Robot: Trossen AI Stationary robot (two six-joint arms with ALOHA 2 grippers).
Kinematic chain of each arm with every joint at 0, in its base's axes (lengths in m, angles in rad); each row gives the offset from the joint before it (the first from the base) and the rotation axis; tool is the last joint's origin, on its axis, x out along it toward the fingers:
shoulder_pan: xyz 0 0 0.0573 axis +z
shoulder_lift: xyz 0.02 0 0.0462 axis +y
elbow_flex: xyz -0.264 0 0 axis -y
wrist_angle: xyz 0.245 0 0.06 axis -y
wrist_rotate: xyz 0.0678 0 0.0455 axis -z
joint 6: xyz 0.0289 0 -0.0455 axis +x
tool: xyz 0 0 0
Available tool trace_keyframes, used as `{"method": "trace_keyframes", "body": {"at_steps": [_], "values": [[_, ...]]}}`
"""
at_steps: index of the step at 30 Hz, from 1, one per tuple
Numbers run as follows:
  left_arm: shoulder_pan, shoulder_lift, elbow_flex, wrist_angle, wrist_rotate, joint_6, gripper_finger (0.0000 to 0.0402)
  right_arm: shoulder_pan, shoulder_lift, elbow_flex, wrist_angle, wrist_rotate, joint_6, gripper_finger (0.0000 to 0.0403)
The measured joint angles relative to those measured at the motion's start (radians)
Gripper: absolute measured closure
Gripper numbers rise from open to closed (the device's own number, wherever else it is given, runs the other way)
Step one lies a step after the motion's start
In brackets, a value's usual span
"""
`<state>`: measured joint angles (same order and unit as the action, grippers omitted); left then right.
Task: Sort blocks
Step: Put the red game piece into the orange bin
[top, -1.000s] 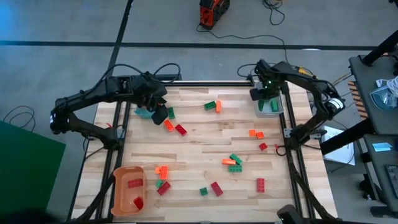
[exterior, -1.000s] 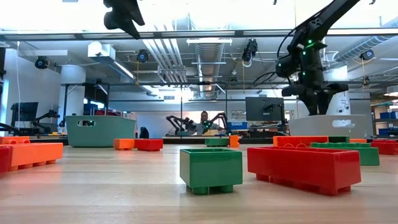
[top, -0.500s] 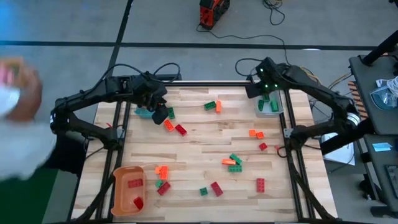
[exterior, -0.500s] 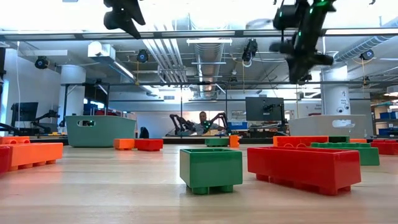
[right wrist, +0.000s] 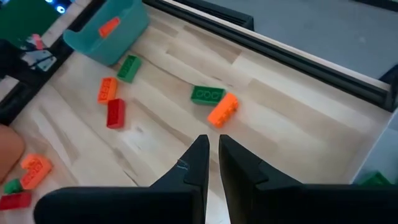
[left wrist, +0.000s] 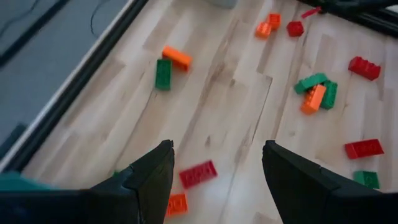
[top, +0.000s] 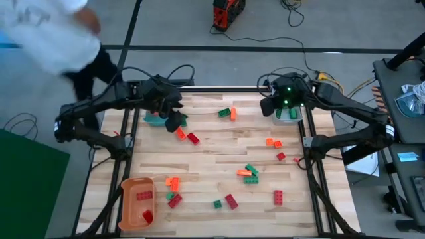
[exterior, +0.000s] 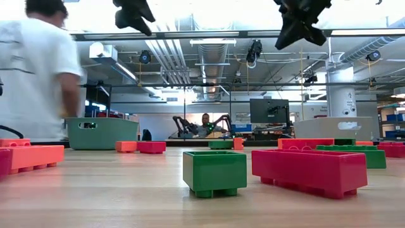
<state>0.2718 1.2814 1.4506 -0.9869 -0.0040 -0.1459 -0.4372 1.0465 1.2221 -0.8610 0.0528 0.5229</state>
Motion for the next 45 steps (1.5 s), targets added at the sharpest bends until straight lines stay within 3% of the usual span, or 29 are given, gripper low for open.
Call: {"method": "trace_keyframes", "body": {"at_steps": [10,16,23,37,45], "values": [[0.0,0.198,0.0,0.012,0.2,0.32,0.0181,0.003,-0.011,0.0,0.003,0.001,0.001,0.0374],[0.006,0.33,0.0,-0.098,0.186,0.557,0.0181,0.003,-0.011,0.0,0.002,0.001,0.007,0.0374],[0.025,0.449,0.0,-0.089,0.169,0.759,0.0181,0.003,-0.011,0.0,0.0,0.001,0.035,0.0374],[0.044,0.573,-0.006,-0.06,0.169,0.922,0.0178,0.003,-0.01,-0.001,-0.001,0.001,0.071,0.0374],[0.044,0.629,-0.012,-0.077,0.178,0.976,0.0138,0.003,-0.01,-0.001,-0.001,0.001,0.074,0.0374]]}}
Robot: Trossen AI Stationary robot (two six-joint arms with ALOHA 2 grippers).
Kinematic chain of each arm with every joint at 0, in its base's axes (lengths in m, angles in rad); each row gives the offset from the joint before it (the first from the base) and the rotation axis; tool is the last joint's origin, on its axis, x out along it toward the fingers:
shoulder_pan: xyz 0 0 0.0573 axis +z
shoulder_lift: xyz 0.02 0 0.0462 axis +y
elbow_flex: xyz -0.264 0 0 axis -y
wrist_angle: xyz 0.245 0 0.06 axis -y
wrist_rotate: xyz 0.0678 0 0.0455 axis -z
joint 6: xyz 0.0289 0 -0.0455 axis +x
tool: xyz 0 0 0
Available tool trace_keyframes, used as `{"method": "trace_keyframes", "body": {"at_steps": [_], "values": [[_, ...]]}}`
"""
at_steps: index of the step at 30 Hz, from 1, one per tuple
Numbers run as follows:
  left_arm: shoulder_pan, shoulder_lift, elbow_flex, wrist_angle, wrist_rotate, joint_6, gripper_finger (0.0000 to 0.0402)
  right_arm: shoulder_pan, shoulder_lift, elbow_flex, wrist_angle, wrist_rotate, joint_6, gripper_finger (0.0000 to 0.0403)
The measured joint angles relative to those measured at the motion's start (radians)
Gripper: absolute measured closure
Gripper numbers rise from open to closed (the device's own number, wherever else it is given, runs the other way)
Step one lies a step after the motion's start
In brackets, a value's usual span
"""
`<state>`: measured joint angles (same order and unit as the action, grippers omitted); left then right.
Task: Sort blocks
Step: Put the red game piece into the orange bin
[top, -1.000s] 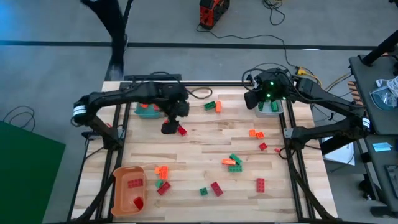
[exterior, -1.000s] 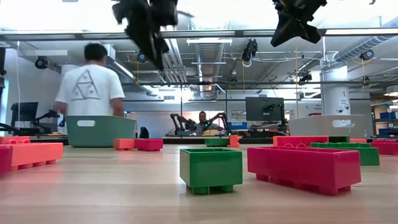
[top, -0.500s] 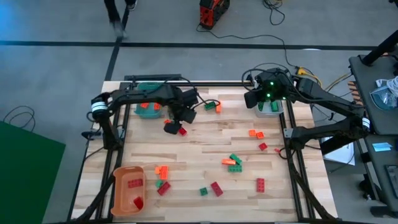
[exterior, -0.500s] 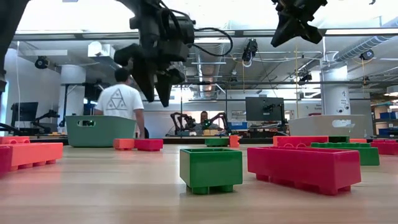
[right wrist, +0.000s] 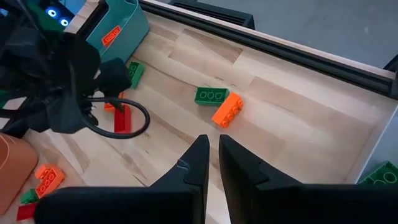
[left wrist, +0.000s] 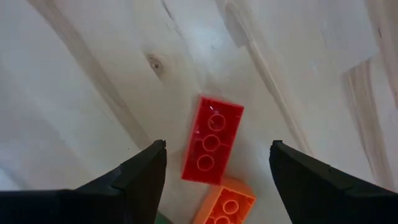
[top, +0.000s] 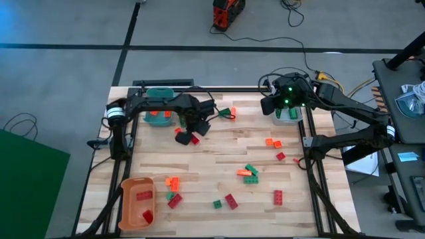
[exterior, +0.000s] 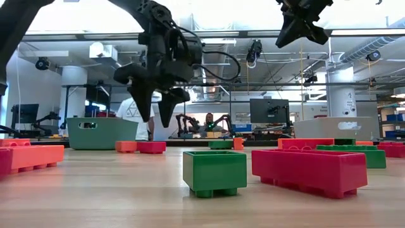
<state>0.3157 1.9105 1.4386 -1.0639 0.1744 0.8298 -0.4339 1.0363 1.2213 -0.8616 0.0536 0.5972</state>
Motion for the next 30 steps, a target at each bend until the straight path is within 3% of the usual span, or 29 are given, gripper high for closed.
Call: {"method": "trace_keyframes", "body": {"at_steps": [10,20,30], "values": [[-0.002,0.024,-0.103,0.096,-0.016,0.008,0.0122,0.0,0.0,0.0,0.002,0.0,0.008,0.0374],[-0.003,0.017,-0.233,0.331,-0.084,-0.003,0.0123,0.0,0.0,0.0,0.007,0.002,0.015,0.0374],[-0.002,0.018,-0.232,0.347,-0.082,-0.036,0.0171,0.0,0.001,0.0,0.007,0.002,0.032,0.0374]]}}
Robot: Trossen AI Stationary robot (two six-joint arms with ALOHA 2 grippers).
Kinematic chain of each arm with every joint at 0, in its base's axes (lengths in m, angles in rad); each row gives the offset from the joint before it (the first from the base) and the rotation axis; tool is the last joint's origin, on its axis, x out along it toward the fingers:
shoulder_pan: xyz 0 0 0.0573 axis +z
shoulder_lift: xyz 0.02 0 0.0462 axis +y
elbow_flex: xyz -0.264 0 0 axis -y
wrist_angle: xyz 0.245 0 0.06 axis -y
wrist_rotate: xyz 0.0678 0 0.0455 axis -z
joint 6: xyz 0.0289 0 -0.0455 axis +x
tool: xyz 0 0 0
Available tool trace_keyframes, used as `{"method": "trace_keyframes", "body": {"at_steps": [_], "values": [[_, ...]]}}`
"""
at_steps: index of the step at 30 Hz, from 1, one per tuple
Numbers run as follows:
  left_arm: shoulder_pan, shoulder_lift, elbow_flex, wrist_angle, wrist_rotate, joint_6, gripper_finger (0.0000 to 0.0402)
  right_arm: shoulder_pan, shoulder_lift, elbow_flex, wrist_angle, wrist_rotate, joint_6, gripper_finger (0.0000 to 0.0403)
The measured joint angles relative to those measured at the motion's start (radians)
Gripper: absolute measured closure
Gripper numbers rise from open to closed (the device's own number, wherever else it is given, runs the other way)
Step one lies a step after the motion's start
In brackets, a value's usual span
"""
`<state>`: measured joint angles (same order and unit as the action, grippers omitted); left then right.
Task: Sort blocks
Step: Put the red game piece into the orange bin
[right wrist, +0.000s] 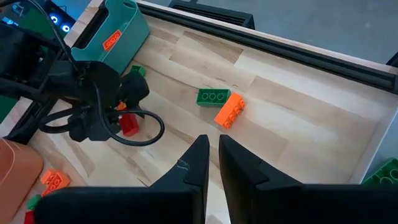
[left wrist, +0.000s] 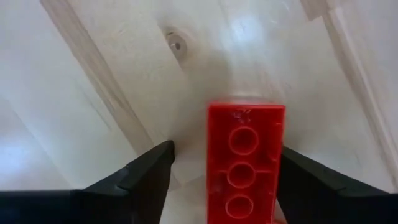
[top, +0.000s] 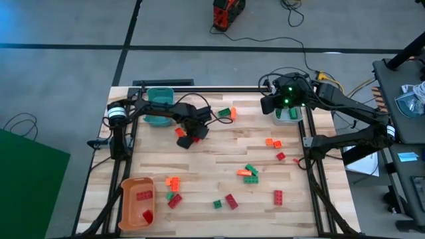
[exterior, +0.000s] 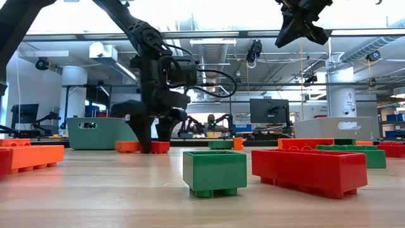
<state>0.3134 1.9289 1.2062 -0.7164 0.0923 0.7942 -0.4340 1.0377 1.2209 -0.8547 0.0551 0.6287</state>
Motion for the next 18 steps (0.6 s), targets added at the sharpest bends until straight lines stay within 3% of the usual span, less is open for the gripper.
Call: {"method": "trace_keyframes", "body": {"at_steps": [9,18], "values": [[0.0,0.002,0.005,0.001,0.003,-0.059,0.0289,0.0,0.0,0.0,0.0,0.0,-0.001,0.0374],[0.0,0.003,0.087,-0.059,0.007,-0.158,0.0291,0.0,0.0,0.0,0.0,0.0,-0.019,0.0374]]}}
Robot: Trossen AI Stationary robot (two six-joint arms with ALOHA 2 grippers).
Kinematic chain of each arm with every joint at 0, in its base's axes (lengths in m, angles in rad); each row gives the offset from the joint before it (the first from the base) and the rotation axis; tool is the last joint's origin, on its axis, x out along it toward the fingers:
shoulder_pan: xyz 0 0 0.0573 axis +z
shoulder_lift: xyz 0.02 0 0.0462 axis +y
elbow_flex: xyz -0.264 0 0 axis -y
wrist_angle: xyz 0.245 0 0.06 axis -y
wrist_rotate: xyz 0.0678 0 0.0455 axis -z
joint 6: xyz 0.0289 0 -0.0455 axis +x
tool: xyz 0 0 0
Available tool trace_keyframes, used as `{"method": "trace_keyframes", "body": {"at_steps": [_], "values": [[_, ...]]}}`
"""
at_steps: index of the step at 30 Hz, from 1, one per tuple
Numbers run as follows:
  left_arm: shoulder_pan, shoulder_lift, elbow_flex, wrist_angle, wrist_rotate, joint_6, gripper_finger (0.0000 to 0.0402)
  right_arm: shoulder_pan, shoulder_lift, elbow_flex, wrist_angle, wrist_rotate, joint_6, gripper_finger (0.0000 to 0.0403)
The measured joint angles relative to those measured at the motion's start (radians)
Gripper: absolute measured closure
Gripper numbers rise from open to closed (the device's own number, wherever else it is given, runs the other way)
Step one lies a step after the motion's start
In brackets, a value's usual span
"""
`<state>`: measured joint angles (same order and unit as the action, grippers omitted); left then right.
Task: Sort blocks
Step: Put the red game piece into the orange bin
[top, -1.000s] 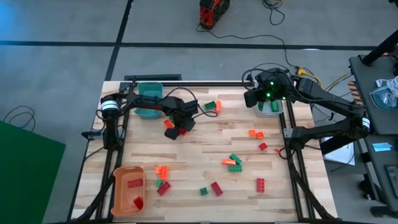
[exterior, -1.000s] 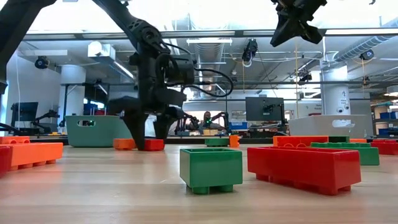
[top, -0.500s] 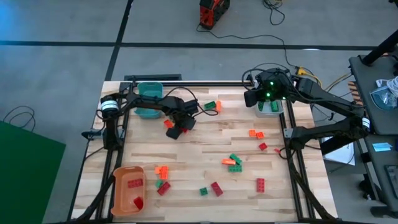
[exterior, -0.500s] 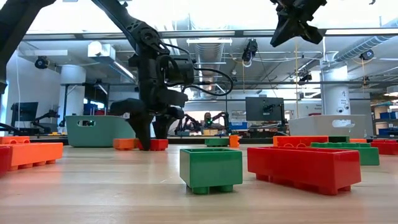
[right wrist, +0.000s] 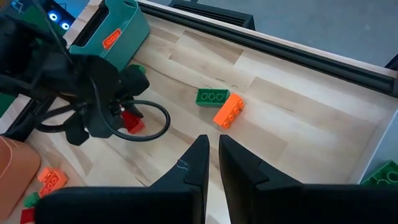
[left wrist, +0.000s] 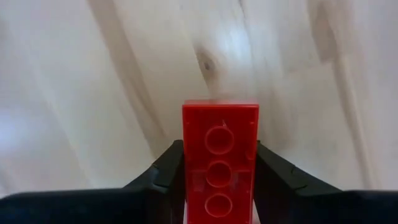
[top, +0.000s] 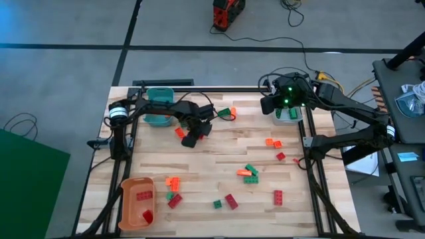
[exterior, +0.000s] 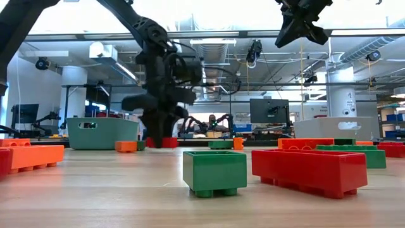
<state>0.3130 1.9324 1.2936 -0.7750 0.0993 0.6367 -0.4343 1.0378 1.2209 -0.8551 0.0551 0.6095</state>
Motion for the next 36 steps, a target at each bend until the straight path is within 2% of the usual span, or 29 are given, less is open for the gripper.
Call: {"method": "trace_keyframes", "body": {"at_steps": [8,23,36], "values": [[-0.002,-0.048,0.134,-0.1,0.06,-0.09,0.0291,0.0,0.0,0.0,0.0,0.0,-0.031,0.0374],[-0.096,-0.122,0.495,-0.506,0.076,-0.267,0.0291,0.0,0.0,0.0,0.0,0.0,-0.089,0.0374],[-0.323,-0.34,0.495,-0.649,0.018,-0.49,0.0291,0.0,0.0,0.0,0.005,0.024,-0.147,0.0374]]}}
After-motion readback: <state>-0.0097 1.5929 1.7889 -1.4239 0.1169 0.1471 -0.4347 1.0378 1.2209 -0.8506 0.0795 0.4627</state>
